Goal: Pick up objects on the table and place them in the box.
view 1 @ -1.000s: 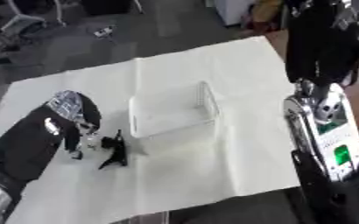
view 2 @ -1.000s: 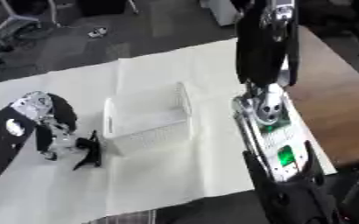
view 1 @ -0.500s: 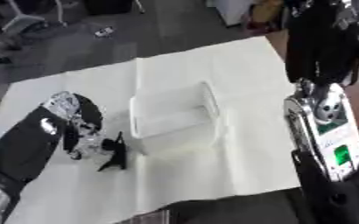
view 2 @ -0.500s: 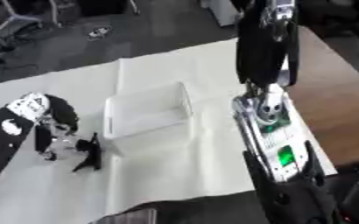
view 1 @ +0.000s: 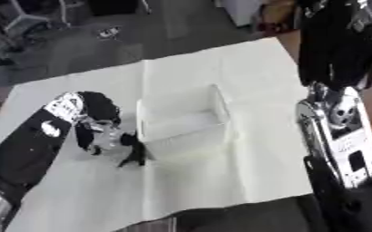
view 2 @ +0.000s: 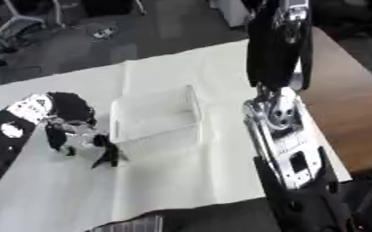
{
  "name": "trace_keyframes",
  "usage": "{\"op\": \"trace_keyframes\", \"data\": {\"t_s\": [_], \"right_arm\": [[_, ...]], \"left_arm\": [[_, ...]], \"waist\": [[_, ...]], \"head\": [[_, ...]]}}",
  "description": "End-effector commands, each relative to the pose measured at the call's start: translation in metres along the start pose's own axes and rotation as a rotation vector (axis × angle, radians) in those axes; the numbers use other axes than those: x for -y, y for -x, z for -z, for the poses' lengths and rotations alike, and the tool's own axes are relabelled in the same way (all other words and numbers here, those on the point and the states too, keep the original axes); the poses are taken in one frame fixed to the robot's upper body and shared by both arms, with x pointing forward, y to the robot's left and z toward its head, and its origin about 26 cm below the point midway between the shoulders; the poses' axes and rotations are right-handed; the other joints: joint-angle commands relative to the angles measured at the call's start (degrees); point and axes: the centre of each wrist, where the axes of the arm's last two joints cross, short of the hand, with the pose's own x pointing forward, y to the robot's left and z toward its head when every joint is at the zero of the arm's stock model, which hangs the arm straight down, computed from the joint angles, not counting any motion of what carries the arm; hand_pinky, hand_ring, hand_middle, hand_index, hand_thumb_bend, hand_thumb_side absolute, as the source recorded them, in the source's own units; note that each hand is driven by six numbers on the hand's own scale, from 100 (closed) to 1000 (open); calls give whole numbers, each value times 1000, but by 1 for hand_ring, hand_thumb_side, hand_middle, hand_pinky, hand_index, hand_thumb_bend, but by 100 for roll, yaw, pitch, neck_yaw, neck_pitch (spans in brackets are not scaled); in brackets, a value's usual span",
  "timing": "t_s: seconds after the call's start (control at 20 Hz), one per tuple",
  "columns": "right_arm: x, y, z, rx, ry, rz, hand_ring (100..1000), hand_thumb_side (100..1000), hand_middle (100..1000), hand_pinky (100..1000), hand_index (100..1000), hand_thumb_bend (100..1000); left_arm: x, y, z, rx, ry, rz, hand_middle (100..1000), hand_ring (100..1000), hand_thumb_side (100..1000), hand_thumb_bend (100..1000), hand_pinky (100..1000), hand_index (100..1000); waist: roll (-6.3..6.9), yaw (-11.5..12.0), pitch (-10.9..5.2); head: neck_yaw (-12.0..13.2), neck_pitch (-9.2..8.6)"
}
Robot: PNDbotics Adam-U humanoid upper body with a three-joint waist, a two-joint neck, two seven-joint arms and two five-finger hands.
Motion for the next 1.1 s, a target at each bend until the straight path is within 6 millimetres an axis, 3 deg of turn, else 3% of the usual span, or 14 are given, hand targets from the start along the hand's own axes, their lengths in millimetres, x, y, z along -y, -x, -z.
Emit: {"op": "trace_keyframes", "data": {"t_s": [0.05,1.1], "right_arm": [[0,-6,6,31,5,6,586,1000,659,537,828,291],[1,-5,4,24,5,-3,586,1000,659,537,828,290]], "left_arm": [[-1,21,-19,-63,-7,3,100,100,145,100,100,105],[-45,72,-72,-213,-80,-91,100,100,137,100,100,107]], "waist": [[-30,12,-72],[-5,52,-107]], "head": [[32,-9],[-24,-19]]}}
